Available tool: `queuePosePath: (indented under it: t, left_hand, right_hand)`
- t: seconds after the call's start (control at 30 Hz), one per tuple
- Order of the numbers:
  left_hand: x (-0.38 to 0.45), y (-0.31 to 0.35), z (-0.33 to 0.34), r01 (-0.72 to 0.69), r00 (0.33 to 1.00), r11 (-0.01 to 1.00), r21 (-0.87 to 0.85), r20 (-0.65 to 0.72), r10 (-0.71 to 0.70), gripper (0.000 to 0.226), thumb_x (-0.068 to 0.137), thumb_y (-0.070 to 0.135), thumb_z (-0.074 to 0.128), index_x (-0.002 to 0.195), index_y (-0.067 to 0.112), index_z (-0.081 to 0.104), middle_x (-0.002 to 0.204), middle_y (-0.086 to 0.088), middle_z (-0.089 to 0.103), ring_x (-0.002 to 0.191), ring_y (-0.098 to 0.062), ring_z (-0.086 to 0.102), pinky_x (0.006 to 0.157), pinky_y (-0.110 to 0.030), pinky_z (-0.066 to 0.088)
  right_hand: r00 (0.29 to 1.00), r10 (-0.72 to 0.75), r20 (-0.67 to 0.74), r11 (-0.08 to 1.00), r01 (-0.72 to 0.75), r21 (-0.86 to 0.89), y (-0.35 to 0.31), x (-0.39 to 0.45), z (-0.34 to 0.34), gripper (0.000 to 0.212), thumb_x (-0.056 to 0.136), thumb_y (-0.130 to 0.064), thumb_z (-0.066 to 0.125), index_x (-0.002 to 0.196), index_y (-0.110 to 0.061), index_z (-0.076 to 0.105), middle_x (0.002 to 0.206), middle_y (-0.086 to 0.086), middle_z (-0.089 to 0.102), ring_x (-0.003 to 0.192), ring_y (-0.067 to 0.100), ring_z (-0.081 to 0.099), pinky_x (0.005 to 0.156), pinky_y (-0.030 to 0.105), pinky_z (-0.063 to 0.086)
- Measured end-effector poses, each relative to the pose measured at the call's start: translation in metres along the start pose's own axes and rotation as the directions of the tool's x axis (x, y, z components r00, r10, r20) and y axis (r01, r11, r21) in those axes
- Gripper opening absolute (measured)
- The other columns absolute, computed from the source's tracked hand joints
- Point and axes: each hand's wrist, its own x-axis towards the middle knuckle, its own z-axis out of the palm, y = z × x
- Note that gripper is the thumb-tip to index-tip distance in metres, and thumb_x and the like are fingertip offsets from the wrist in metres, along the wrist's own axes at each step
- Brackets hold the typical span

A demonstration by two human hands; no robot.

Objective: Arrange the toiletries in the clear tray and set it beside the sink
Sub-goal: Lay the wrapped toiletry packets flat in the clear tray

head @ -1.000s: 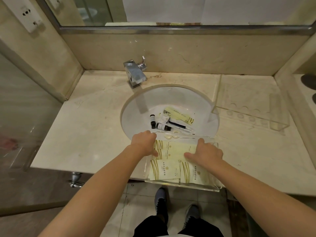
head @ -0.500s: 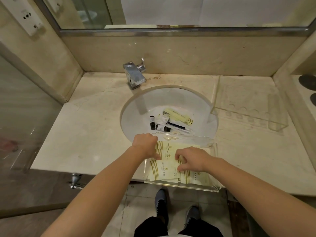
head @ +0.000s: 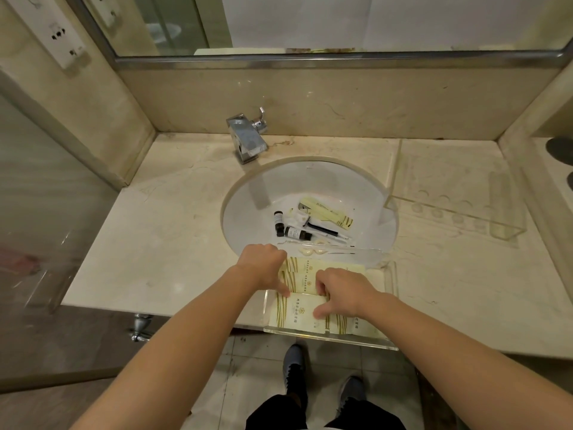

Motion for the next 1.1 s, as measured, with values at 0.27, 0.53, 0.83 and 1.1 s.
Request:
queuePosePath:
  t: [0.27, 0.53, 0.83, 1.1]
  left_hand:
    - [-0.004, 0.004, -0.006, -0.197, 0.980, 0.975, 0.106, 0.000, 0.198, 0.062, 0.062, 0.073, 0.069, 0.085, 0.020, 0.044, 0.079, 0.005, 0.054, 0.068, -0.014, 0.049, 0.062, -0.027, 0.041]
    - [-0.002, -0.003, -0.004, -0.170, 0.985, 0.983, 0.066, -0.007, 0.170, 0.063, 0.063, 0.074, 0.068, 0.088, 0.019, 0.048, 0.083, 0.004, 0.058, 0.069, -0.013, 0.051, 0.062, -0.027, 0.041]
    - [0.002, -0.018, -0.001, -0.131, 0.991, 0.990, 0.042, 0.028, 0.130, 0.067, 0.059, 0.076, 0.069, 0.092, 0.019, 0.054, 0.086, 0.004, 0.061, 0.076, -0.016, 0.057, 0.069, -0.030, 0.050]
    - [0.007, -0.019, -0.004, -0.096, 0.995, 0.995, -0.018, -0.002, 0.096, 0.061, 0.063, 0.072, 0.070, 0.087, 0.019, 0.053, 0.082, 0.003, 0.059, 0.071, -0.014, 0.052, 0.065, -0.029, 0.045]
  right_hand:
    - [0.998, -0.042, -0.036, 0.959, 0.031, -0.282, -0.007, -0.002, 0.003, 0.073, 0.064, -0.065, 0.072, 0.116, -0.020, 0.049, 0.114, 0.002, 0.053, 0.104, 0.021, 0.047, 0.086, 0.034, 0.038]
    - [0.996, -0.022, -0.081, 0.979, 0.005, -0.201, 0.002, -0.003, -0.003, 0.066, 0.061, -0.072, 0.070, 0.101, -0.023, 0.050, 0.101, -0.004, 0.056, 0.088, 0.016, 0.047, 0.082, 0.032, 0.037]
    - [0.990, -0.001, 0.138, 0.996, 0.013, -0.091, 0.048, -0.014, -0.027, 0.044, 0.066, -0.054, 0.077, 0.087, -0.024, 0.051, 0.092, -0.005, 0.059, 0.083, 0.015, 0.054, 0.070, 0.030, 0.044]
    - [0.991, -0.045, 0.124, 0.999, 0.046, -0.001, 0.041, -0.011, -0.018, 0.037, 0.067, -0.042, 0.079, 0.078, -0.024, 0.049, 0.078, -0.007, 0.052, 0.069, 0.012, 0.044, 0.064, 0.029, 0.040]
